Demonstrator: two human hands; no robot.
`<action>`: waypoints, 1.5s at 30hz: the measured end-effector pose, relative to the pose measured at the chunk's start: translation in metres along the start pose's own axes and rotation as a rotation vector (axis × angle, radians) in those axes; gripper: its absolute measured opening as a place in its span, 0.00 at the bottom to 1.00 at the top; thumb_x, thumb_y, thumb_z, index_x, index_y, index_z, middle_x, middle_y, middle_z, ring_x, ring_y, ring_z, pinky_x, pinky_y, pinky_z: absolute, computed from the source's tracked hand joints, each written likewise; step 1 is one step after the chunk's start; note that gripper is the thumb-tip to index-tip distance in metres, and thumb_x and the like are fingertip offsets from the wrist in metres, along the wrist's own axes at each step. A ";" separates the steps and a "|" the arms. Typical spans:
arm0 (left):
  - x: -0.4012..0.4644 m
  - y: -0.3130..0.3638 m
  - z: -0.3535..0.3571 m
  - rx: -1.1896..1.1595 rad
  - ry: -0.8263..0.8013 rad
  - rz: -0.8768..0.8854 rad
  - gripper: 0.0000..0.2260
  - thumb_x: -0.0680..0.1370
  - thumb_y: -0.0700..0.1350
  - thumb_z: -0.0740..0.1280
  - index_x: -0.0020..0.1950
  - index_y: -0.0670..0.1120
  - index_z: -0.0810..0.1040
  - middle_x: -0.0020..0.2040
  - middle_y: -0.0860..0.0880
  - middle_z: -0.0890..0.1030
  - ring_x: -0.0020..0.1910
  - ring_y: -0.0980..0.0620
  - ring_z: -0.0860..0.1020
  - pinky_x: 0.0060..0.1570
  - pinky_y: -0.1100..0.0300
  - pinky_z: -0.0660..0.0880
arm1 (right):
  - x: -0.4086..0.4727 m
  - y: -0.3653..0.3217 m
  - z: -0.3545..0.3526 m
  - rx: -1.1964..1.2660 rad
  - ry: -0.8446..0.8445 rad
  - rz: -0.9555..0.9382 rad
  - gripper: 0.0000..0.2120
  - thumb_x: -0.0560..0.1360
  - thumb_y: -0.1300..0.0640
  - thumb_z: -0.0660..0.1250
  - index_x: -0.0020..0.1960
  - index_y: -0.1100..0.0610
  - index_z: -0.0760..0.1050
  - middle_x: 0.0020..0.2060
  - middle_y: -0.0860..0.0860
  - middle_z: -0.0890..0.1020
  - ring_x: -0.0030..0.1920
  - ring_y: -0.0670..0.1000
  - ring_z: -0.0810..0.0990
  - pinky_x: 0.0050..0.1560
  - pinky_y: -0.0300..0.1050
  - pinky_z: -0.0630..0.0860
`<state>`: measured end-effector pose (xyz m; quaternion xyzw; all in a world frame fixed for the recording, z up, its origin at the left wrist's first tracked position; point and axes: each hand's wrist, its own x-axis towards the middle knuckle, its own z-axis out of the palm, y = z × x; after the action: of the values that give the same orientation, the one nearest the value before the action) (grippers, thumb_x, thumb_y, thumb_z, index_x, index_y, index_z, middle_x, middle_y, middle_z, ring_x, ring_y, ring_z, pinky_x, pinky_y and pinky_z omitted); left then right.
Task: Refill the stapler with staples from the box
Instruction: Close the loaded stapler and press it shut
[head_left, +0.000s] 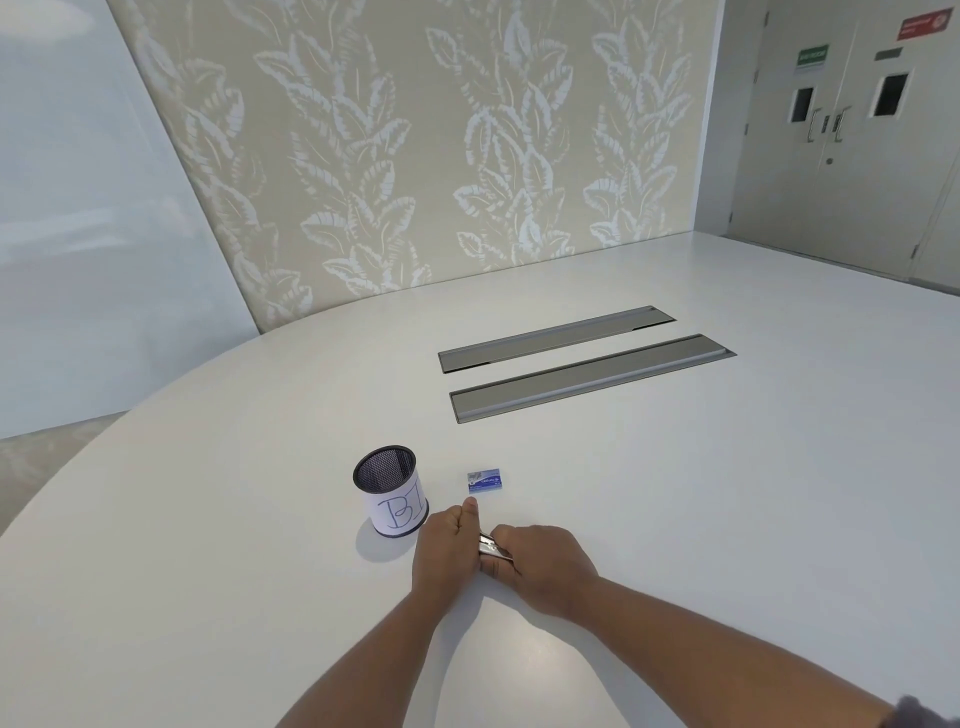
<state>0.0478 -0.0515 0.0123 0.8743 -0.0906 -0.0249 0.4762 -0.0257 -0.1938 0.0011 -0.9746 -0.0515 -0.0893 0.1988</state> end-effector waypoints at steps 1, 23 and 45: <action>0.000 0.000 0.000 0.001 0.003 0.001 0.22 0.82 0.56 0.60 0.31 0.47 0.64 0.27 0.52 0.68 0.30 0.52 0.67 0.34 0.55 0.66 | 0.000 0.000 0.000 0.002 -0.002 0.001 0.22 0.80 0.31 0.52 0.44 0.49 0.66 0.38 0.50 0.80 0.36 0.52 0.73 0.36 0.49 0.63; -0.005 0.006 -0.003 -0.041 0.009 -0.064 0.23 0.81 0.58 0.59 0.31 0.45 0.70 0.28 0.52 0.74 0.31 0.51 0.72 0.36 0.54 0.69 | 0.003 0.003 0.003 0.035 0.014 0.042 0.24 0.79 0.30 0.52 0.45 0.50 0.68 0.36 0.48 0.80 0.39 0.53 0.78 0.41 0.51 0.74; -0.006 -0.011 -0.041 0.079 -0.298 0.159 0.22 0.71 0.42 0.76 0.63 0.54 0.78 0.57 0.50 0.78 0.53 0.51 0.79 0.48 0.47 0.83 | 0.008 0.009 0.002 0.221 0.143 0.026 0.14 0.78 0.50 0.68 0.62 0.51 0.78 0.54 0.46 0.77 0.55 0.49 0.75 0.50 0.47 0.74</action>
<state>0.0486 -0.0104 0.0256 0.8691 -0.2300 -0.1127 0.4232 -0.0162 -0.2009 -0.0030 -0.9385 -0.0341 -0.1498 0.3093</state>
